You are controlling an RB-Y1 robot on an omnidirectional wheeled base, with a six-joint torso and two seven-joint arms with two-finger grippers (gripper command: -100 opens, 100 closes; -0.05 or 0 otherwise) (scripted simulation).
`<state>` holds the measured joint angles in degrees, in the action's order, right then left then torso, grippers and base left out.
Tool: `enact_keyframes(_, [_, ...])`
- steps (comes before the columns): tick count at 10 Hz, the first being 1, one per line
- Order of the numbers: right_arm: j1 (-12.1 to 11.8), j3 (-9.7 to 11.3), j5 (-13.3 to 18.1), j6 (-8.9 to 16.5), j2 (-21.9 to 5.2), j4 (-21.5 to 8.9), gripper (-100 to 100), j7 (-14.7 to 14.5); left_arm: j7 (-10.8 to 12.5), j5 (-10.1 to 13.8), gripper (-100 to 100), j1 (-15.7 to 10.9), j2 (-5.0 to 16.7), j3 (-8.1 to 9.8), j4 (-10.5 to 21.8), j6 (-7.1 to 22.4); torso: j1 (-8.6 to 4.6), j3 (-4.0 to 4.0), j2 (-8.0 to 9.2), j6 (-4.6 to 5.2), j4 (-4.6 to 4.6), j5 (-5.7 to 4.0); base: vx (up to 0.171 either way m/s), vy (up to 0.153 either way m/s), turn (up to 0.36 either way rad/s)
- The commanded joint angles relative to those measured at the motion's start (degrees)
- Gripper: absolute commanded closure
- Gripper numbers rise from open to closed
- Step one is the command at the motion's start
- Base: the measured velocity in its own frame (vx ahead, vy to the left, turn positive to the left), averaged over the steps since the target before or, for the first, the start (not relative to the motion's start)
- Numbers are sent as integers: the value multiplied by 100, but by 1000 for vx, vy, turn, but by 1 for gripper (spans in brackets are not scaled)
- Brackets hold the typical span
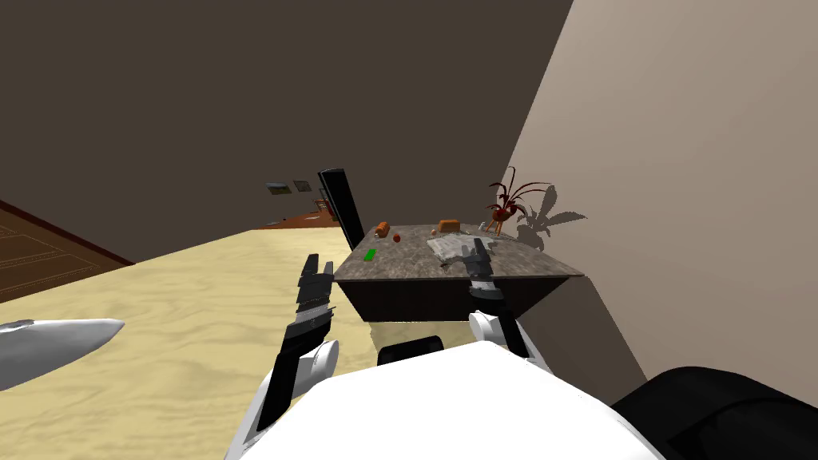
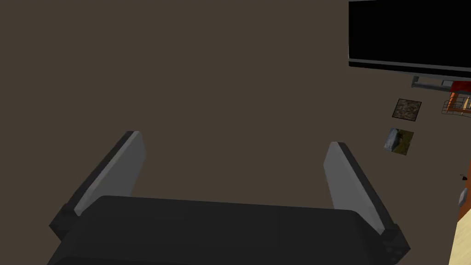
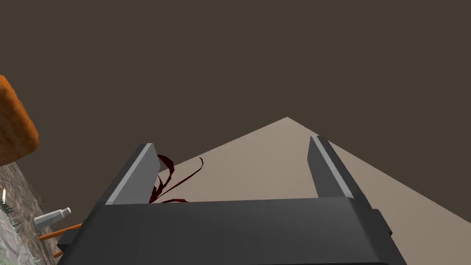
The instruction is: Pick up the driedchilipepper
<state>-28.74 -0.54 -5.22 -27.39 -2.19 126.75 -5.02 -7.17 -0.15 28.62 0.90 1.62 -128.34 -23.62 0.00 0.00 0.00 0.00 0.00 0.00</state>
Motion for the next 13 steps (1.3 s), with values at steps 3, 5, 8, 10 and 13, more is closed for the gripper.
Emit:
enact_keyframes(3, [-149,-107,188,87,-536,-280,-100,-216,0,0,0,0,0,-1,0,0,12,3,5,-1,1,2,-13,39,85])
enact_keyframes(5, [-272,-192,334,158,-894,-497,-100,-408,0,0,0,-1,-1,-1,0,0,21,4,8,-1,2,4,-23,71,110])
enact_keyframes(8, [-509,-345,608,291,-1440,-895,-100,-783,0,0,0,-1,-1,-1,0,0,27,4,7,-1,1,6,-17,85,136])
enact_keyframes(10, [-599,-401,712,340,-1765,-1043,-100,-923,0,0,0,0,-1,0,0,0,25,6,10,1,2,6,-18,69,67])
enact_keyframes(13, [-790,-515,934,440,-2251,-1347,-100,-1213,0,0,0,0,0,0,0,0,22,5,9,1,2,6,-14,71,113])
